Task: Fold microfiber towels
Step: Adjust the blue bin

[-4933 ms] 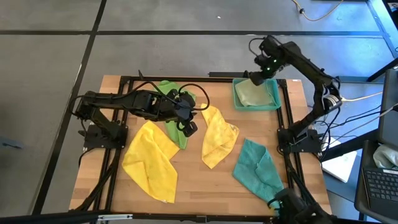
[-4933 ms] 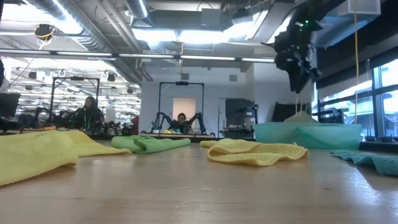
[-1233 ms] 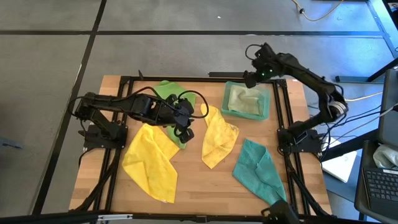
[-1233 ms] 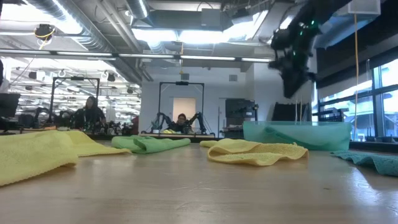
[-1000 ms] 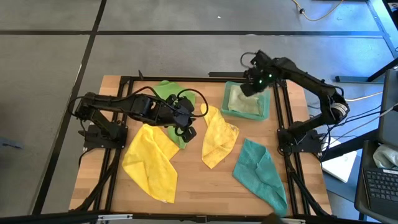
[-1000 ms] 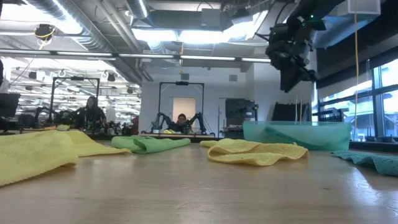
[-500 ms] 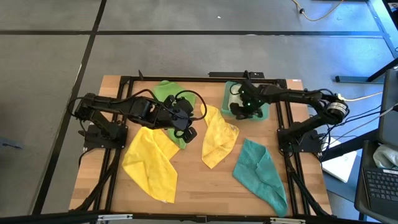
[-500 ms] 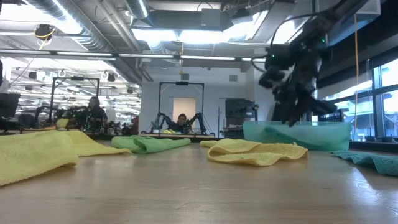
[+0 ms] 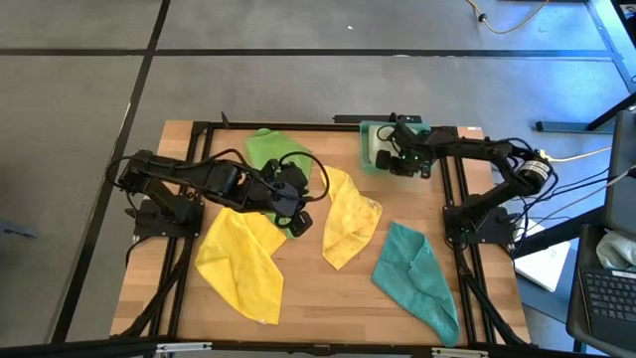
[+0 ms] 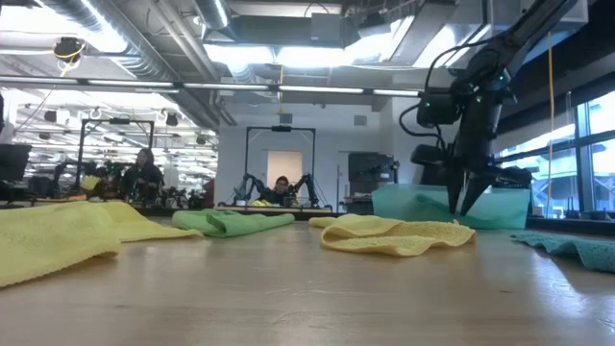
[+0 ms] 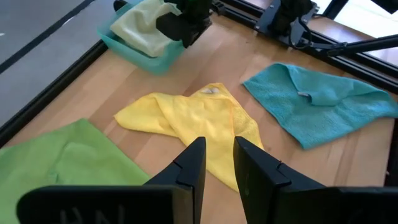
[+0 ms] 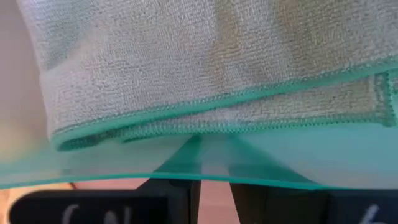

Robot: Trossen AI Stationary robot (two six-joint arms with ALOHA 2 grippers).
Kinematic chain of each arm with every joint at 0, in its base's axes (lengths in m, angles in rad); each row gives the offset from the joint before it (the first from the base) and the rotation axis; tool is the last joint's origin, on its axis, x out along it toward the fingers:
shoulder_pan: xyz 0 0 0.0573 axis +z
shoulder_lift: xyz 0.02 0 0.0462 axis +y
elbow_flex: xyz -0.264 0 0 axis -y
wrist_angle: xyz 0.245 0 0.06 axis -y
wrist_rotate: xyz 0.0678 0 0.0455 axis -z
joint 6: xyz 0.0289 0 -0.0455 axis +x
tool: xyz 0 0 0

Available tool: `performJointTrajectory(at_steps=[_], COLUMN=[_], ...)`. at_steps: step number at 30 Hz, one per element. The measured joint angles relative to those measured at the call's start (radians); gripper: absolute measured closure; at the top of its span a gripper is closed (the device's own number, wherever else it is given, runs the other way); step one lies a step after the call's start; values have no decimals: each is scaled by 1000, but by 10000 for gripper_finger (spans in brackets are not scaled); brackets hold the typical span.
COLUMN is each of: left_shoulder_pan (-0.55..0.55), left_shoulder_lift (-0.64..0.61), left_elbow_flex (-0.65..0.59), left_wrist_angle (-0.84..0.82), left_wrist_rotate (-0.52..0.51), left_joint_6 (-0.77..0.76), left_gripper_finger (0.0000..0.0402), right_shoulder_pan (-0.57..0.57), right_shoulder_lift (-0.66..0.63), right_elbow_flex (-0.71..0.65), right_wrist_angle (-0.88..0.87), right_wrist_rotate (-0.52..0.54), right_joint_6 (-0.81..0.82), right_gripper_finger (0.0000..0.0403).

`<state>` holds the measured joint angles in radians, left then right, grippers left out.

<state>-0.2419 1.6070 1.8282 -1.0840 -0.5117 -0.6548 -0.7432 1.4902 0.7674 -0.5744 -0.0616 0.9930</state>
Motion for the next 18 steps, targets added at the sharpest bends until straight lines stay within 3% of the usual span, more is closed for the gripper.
performJointTrajectory(at_steps=[6,12,15,18], left_shoulder_pan=[3,18,19,19], left_shoulder_lift=[0,0,0,0], left_elbow_flex=[0,0,0,0], left_wrist_angle=[-7,-7,-7,-7], left_wrist_rotate=[0,0,-2,-14], left_joint_6=[4,9,10,11], left_gripper_finger=[328,328,328,328], right_shoulder_pan=[9,129,180,219], right_shoulder_lift=[-8,-90,-157,-199], right_elbow_flex=[6,6,10,31], right_wrist_angle=[-35,-57,92,349], right_wrist_rotate=[-186,-207,-219,-218], right_joint_6=[-53,-64,-123,-237], right_gripper_finger=[327,327,327,327])
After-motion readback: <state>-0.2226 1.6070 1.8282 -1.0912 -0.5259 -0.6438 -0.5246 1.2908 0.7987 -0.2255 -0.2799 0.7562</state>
